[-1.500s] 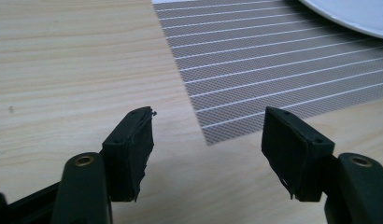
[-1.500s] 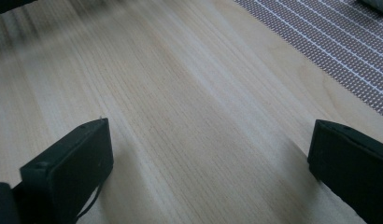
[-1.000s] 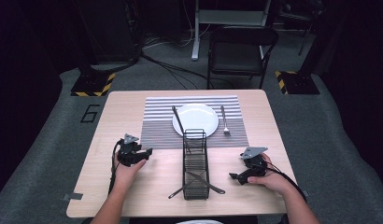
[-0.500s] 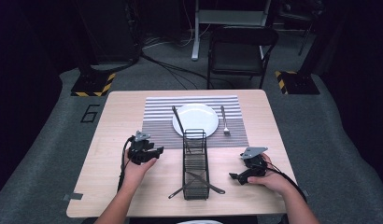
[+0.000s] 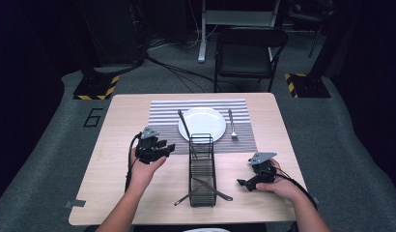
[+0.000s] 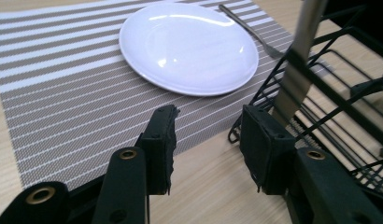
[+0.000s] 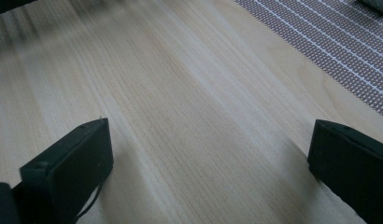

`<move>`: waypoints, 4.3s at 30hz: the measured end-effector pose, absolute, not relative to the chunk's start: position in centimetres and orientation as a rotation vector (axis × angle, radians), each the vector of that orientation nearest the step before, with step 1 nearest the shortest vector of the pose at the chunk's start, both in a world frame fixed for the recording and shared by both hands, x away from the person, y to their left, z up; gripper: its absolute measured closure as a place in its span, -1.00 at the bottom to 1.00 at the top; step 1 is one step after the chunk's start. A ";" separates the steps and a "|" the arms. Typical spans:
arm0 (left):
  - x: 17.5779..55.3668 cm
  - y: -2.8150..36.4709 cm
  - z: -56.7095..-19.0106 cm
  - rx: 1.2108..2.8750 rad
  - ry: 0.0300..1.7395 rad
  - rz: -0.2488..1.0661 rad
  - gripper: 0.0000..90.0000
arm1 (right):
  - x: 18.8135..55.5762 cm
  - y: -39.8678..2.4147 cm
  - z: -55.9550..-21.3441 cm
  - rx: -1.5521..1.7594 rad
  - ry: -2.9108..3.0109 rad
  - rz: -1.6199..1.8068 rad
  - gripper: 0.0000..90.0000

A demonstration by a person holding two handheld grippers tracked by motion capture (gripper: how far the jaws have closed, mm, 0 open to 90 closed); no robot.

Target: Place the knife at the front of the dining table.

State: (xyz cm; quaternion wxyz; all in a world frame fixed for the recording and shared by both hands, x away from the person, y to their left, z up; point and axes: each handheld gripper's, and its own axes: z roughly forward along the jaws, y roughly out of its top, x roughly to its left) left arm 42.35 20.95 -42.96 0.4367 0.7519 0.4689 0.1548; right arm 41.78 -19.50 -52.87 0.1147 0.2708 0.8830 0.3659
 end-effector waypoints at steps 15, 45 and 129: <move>42.7 18.7 -40.5 1.904 1.079 0.392 0.28 | 41.8 -19.5 -52.9 0.793 2.588 1.072 -1.00; 44.9 15.5 -39.9 1.913 1.034 0.331 0.48 | 41.8 -19.5 -52.9 0.795 2.587 1.073 -1.00; 41.2 20.2 -30.1 1.874 0.915 0.395 0.83 | 41.8 -19.5 -52.9 0.796 2.587 1.072 -1.00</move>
